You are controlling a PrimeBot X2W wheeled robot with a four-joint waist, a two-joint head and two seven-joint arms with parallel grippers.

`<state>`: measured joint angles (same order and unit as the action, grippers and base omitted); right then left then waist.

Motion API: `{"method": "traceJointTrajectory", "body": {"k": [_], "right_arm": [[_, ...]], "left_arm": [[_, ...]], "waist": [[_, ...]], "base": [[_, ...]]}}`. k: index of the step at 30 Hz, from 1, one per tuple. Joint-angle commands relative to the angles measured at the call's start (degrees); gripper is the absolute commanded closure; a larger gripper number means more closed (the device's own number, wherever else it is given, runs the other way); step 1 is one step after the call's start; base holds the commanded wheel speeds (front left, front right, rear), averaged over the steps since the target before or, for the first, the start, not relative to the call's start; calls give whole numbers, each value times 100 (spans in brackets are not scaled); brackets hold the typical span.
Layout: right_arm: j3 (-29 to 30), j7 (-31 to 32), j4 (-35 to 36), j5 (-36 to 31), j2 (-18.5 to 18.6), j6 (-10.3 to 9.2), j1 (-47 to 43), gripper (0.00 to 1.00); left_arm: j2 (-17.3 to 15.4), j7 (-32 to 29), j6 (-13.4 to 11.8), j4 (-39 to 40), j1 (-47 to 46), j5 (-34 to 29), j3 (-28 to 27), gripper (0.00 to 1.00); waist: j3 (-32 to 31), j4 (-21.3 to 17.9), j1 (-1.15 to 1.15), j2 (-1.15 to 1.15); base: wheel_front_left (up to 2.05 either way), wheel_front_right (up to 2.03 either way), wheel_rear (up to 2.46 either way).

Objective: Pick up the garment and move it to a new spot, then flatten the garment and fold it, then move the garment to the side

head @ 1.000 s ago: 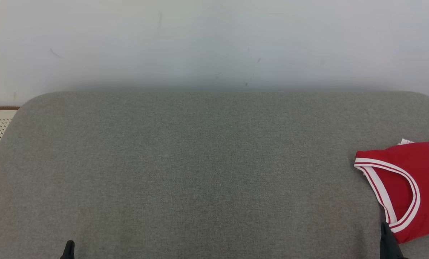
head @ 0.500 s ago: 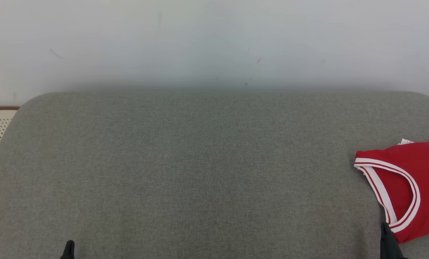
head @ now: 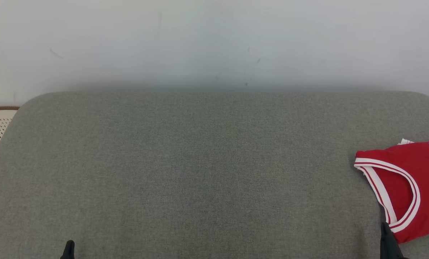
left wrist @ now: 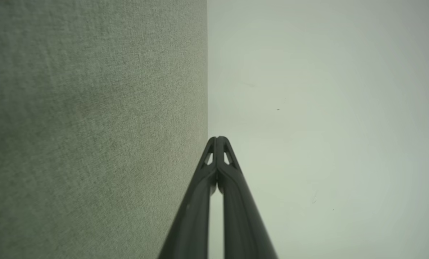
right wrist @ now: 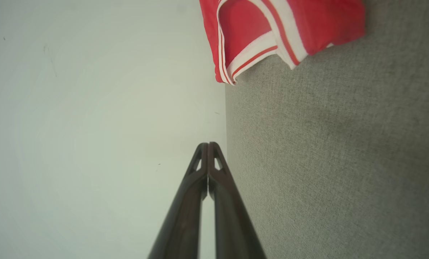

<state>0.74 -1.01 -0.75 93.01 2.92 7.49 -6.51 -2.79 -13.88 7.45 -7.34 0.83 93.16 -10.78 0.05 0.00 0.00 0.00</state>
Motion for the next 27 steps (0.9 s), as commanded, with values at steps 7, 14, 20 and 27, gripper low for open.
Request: {"method": "traceJointTrajectory", "body": {"k": [7, 14, 20, 27], "right_arm": [[9, 20, 21, 36, -10, 1, -62, 100], [9, 19, 21, 36, -9, 0, -62, 100], [8, 19, 21, 36, -9, 0, -63, 100], [8, 19, 21, 36, -9, 1, -63, 100]], "left_arm": [[-18, -13, 11, 12, -7, 13, -27, 100], [-18, -13, 11, 12, -7, 13, -27, 100], [-18, -13, 11, 12, -6, 13, -27, 100], [-18, -13, 11, 13, -6, 13, -27, 100]], "waist": [[0, 0, 0, 0], [0, 0, 0, 0], [0, 0, 0, 0], [0, 0, 0, 0]], "base": [[0, 0, 0], [0, 0, 0], [0, 0, 0], [0, 0, 0]]}}
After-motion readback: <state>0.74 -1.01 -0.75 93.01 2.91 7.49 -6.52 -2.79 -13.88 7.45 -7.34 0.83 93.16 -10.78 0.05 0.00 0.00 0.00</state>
